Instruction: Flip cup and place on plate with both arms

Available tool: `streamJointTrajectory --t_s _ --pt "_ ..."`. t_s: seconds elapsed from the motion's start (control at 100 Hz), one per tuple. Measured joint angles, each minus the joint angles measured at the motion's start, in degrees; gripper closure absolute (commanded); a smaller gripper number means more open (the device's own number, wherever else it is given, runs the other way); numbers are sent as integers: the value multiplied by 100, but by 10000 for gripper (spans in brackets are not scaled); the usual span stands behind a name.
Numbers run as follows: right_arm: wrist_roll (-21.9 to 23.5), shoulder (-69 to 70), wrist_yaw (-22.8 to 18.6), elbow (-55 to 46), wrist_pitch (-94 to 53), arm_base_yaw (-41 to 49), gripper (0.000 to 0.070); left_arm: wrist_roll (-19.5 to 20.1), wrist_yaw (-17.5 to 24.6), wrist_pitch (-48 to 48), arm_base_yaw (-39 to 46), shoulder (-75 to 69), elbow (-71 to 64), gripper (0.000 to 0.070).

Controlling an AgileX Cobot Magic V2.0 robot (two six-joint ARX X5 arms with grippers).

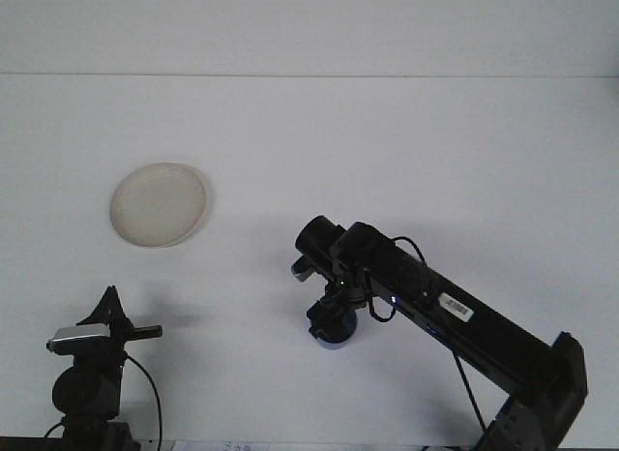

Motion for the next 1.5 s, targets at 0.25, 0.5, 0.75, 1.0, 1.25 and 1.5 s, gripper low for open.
streamJointTrajectory --t_s 0.25,0.5,0.75,1.0,1.25,1.5 --pt "11 -1161 240 24 83 0 185 0 0 0 0 0 0 684" --pt "225 -3150 1502 -74 1126 31 185 0 0 0 0 0 0 684" --pt "391 -5716 2433 -1781 2286 59 185 0 0 0 0 0 0 684" --pt "393 -8076 2406 -4024 2929 63 185 0 0 0 0 0 0 684" --pt "393 -8741 2376 -4297 3023 63 186 0 0 0 0 0 0 684" --pt "393 -8741 2376 -4299 3016 63 186 0 0 0 0 0 0 684"
